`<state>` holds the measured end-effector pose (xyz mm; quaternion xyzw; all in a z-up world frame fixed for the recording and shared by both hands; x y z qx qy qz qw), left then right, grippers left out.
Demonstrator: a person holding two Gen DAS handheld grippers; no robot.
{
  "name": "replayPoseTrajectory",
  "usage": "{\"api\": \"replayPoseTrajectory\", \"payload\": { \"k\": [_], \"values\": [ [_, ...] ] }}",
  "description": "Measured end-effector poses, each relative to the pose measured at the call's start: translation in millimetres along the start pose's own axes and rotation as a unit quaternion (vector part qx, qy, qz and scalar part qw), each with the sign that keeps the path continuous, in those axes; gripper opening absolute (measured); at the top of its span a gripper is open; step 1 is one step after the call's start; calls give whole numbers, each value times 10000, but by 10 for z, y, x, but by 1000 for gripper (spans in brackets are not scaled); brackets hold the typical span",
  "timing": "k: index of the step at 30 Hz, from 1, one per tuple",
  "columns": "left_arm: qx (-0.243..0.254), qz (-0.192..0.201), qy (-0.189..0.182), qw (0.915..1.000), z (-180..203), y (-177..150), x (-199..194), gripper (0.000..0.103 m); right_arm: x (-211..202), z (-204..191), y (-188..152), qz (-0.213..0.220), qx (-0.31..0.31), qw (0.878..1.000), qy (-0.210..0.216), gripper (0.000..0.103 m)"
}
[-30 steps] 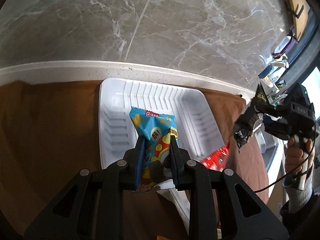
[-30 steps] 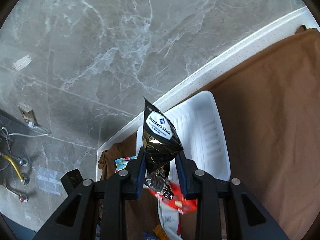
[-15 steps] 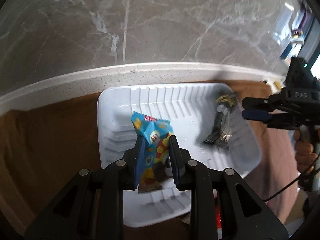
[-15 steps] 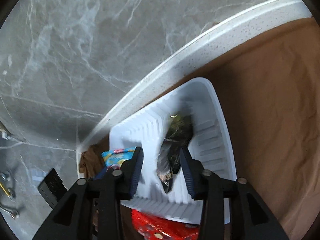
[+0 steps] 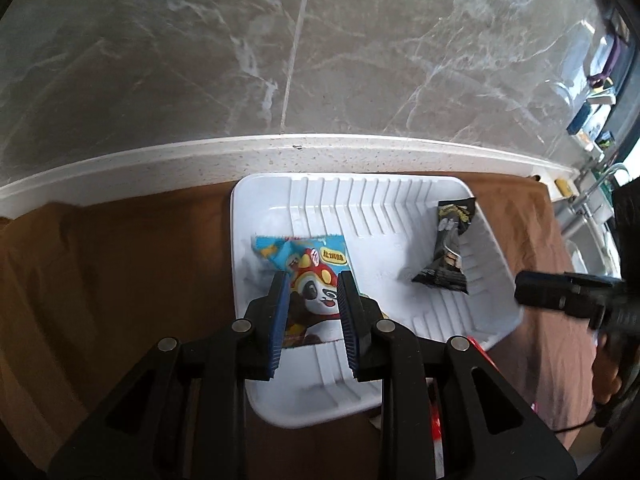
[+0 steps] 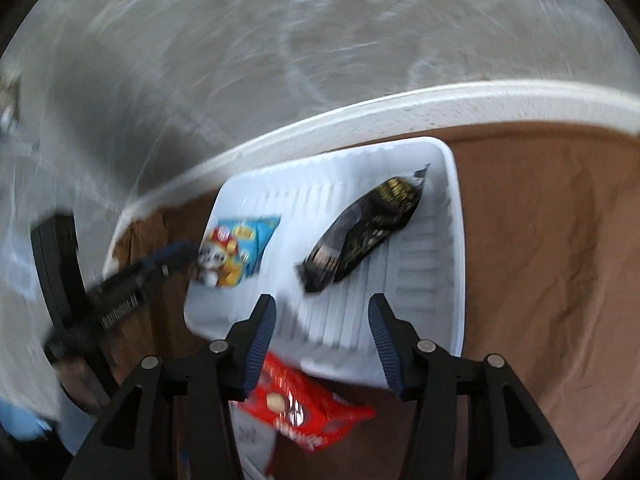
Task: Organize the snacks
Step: 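Release panda bag into white tray with left tool while right tool releases black bag, then grasp the long white packet with left tool while right tool grasps red Maltesers bag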
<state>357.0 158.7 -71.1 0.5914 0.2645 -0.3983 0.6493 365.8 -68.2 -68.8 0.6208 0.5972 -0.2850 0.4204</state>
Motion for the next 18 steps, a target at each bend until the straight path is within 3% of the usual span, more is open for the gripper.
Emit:
{"api": "replayPoseTrajectory", "payload": {
  "k": [8,18],
  "values": [
    [-103,-165,-358,9992,158,-391,-340,23,-39,-375,-555,-244,-1323,9900,-429,57],
    [-291,-848,-1066,9902,552,-1099,-345,24,216,-466,-871,-525,-2140,9710,-929,57]
  ]
}}
Point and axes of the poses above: each gripper's, at about its wrist camera, not at the fingertips, and x roughly the way its jaws point, z to its right, y to its top, the point moved 2 cm from there along x, roughly the way its jaws point, and after that the axes turned 4 degrees about x, right-handed, at the moved point
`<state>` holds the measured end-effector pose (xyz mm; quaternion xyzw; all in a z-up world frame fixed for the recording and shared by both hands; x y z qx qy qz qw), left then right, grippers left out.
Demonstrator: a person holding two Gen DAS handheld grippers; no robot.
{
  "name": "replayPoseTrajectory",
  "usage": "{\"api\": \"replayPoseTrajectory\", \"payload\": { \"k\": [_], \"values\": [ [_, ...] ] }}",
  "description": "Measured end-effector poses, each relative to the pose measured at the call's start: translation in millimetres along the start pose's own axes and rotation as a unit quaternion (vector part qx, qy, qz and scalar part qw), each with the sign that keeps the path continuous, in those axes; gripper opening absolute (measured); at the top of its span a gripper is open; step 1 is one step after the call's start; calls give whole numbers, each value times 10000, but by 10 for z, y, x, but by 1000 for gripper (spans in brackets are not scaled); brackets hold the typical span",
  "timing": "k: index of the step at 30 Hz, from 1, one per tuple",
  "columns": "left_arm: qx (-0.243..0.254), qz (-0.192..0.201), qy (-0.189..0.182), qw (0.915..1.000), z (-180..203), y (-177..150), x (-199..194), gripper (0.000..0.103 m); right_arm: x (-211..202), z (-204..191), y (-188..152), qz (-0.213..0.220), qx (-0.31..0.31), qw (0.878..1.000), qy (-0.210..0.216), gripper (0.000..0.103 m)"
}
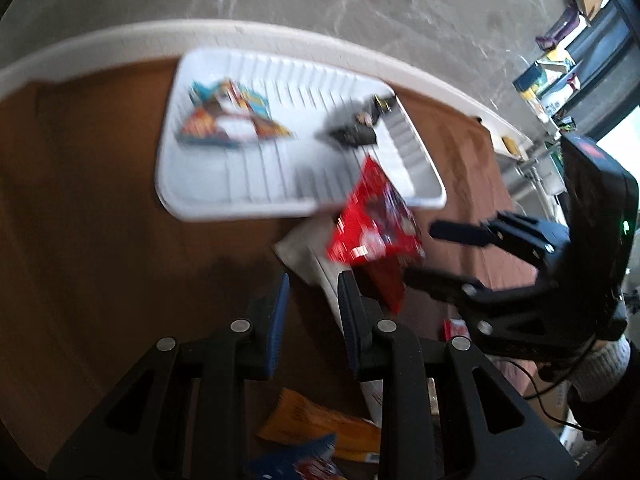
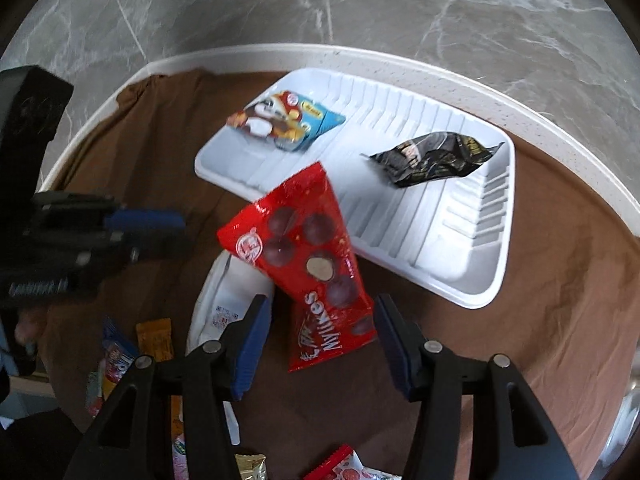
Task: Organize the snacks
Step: 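Grasp the long white packet with left tool while right tool grasps red Maltesers bag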
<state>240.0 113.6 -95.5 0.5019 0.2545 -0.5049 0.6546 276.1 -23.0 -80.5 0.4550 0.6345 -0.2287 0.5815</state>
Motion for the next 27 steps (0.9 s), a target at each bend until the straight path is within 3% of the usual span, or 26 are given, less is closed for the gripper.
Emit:
{"api": "replayPoseTrajectory", "payload": {
  "k": [8,17,25,27],
  "values": [
    [-154,-194,-352,9991,132,-171,140,24,104,37,23,-94,41,9999,-26,57],
    [-216,-426,-276,9985,88,-175,371,24,207,49,39,-176,10,9998,-43,56],
    [-529,-445,-611,9957,-36,-199,529,23,229,80,28,-169,159,9996,127,37],
    [-646,-421,-754,9942,-67,-214,539,18,208,116,27,-169,319,9990,261,34]
  ]
}}
Point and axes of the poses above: each gripper's, at about its wrist camera, not at the fingertips, and x roughly the way its jaws point, z to its right, y to its top, the point moved 2 cm from there along x, roughly the way its jaws point, and after that the axes turned 4 degrees about x, right-handed, at the moved point
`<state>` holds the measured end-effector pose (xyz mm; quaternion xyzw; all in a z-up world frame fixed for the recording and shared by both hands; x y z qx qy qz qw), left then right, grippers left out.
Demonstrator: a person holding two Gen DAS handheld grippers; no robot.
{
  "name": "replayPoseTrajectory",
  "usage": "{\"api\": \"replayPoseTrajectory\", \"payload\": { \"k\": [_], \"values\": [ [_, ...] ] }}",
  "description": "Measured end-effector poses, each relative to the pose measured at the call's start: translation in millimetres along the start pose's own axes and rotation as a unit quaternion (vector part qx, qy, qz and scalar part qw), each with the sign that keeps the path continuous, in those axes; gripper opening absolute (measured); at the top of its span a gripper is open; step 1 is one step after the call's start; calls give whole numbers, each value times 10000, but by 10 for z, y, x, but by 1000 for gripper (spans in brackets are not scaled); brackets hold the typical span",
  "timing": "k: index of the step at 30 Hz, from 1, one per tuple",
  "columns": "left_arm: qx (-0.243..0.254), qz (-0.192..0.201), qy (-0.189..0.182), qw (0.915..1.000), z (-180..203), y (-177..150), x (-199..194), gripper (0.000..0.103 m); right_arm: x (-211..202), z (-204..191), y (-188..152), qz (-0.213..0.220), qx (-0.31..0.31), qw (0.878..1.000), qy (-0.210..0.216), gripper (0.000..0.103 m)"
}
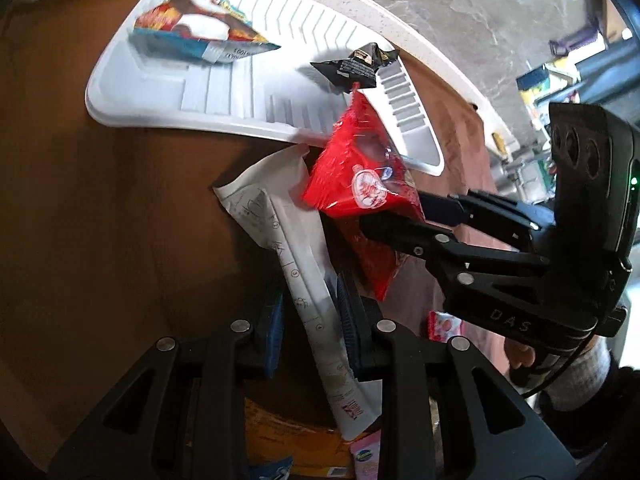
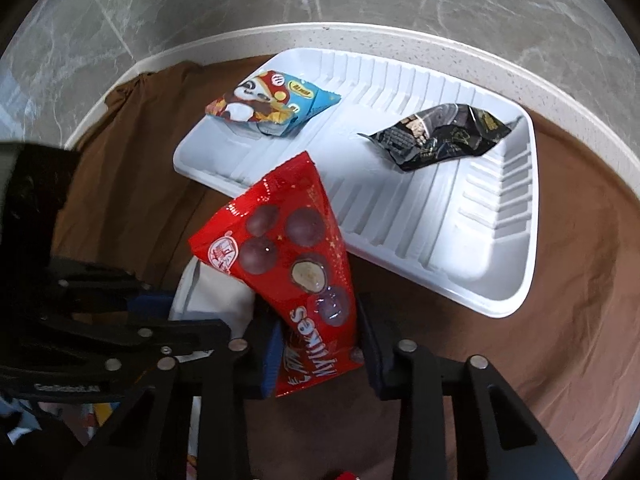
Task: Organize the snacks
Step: 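Grasp the long white packet with left tool while right tool grasps red Maltesers bag, then lower white packet into tray with left tool while right tool releases Maltesers bag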
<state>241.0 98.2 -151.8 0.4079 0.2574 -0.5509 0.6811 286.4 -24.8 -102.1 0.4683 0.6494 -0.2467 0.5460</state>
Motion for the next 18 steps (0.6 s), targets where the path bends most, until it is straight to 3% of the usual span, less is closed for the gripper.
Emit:
{"api": "replayPoseTrajectory", "payload": {
  "k": [10,18],
  "values": [
    [107,80,-262,9996,73,-26,-106,16,-110,219,-92,-106,1121,9880,1054,28],
    [156,206,-475,9985,204,64,-292,15,-317,322,-124,81,1632,9750,1508,28]
  ]
}}
Point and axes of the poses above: each gripper's, at about its wrist camera, not at the fingertips, and x roughly the way its jaws point, z to its right, y to its top, the point moved 2 cm from there along x, roughly the way its jaws point, and after that the axes turned 4 degrees about x, right-handed, at the moved point
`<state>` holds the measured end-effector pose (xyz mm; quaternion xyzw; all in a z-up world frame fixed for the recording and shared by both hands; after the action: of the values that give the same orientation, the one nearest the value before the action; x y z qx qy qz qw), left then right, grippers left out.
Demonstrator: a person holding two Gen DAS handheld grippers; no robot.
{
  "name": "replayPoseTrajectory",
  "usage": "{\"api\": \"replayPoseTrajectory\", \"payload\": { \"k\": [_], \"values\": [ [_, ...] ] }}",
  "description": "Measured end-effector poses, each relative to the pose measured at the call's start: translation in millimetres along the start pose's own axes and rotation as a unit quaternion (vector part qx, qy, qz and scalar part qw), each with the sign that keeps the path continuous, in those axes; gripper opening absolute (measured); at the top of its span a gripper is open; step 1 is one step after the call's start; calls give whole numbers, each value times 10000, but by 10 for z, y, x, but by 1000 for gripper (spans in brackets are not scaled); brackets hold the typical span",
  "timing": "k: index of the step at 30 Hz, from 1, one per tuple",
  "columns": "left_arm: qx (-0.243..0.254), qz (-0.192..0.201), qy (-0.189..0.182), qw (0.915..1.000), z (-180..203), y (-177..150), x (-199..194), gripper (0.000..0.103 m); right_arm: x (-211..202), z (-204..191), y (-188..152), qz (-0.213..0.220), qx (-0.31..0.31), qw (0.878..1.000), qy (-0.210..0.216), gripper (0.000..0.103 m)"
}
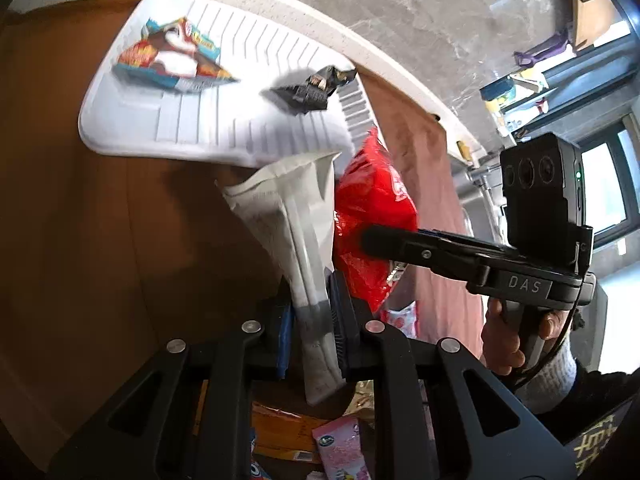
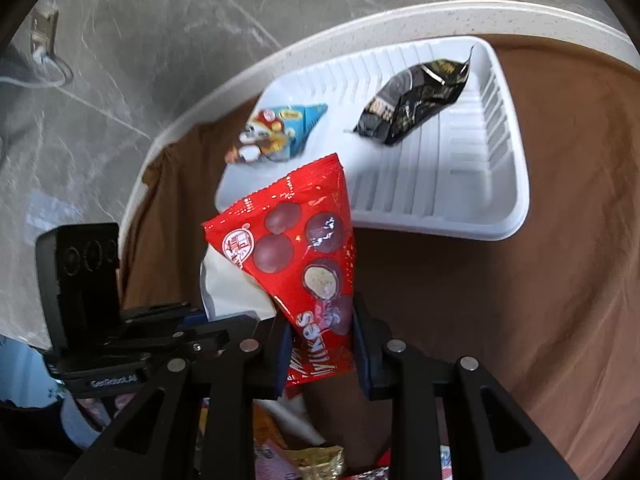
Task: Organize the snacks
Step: 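Lower white packet into tray with left tool while right tool releases Maltesers bag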
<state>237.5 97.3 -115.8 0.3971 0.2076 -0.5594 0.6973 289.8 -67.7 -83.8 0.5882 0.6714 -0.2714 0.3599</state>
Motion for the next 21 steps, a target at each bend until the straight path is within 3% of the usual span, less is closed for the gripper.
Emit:
{"api": "replayPoseTrajectory", "payload": {
  "k": [10,21],
  "values": [
    [60,255,-225,9994,2,334,-269,15,-202,114,234,273,750,9943,710,28],
    [59,672,-337,9972,-126,875,-524,15,-404,274,491,678,1233,9831,1174,28]
  ]
}}
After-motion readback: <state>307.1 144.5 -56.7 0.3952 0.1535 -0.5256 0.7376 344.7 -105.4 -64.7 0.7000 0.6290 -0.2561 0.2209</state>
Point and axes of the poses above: each gripper's, at about its wrist camera, not at the fingertips, and x roughly the way its jaws point, z to its right, y to its top, the point moved 2 cm from there along x, roughly the way its jaws point, and after that the axes turned 4 degrees about x, right-handed, at the moved point
